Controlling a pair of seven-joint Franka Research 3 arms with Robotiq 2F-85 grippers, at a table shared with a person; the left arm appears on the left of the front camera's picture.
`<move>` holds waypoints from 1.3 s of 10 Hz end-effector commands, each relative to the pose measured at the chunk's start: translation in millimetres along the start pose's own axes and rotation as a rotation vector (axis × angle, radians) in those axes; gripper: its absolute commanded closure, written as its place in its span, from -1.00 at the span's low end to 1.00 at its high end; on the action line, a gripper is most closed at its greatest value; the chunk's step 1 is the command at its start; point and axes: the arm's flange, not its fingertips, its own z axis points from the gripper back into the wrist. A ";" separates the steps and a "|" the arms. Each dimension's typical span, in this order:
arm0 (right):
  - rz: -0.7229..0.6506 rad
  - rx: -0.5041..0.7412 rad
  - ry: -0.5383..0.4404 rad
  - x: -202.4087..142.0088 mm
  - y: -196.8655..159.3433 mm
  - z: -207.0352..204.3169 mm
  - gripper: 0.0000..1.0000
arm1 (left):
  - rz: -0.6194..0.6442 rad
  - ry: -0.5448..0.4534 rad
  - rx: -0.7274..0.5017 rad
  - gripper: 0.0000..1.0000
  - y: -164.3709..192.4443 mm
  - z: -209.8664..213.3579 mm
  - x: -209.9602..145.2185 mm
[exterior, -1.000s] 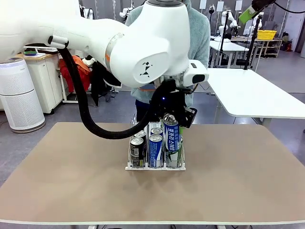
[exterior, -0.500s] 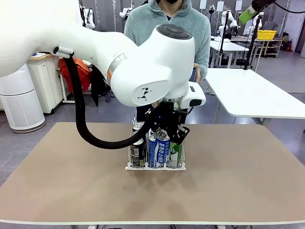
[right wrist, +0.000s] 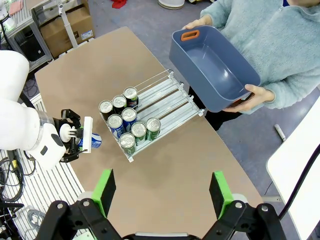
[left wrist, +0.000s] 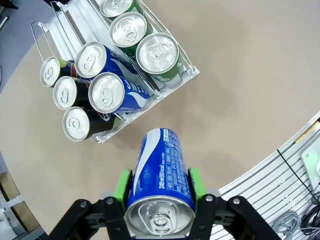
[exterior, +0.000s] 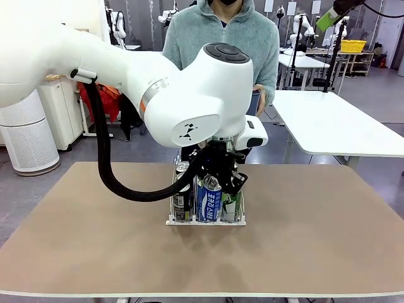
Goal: Fill the beverage cans into the dispenser.
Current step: Place the picked Ionic drink in the line of the Automatic Can Dispenser with the same cans.
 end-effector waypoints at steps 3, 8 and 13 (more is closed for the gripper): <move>-0.014 0.000 -0.008 0.5 2.6 -1.4 -1.00 | -0.001 -0.001 0.003 -0.15 -1.1 5.2 2.0; -0.014 0.000 -0.008 0.5 2.6 -1.4 -1.00 | 0.009 -0.065 -0.009 -0.15 12.7 -18.8 4.9; -0.014 0.000 -0.008 0.5 2.6 -1.4 -1.00 | -0.015 -0.068 -0.047 -0.15 36.2 -47.5 15.0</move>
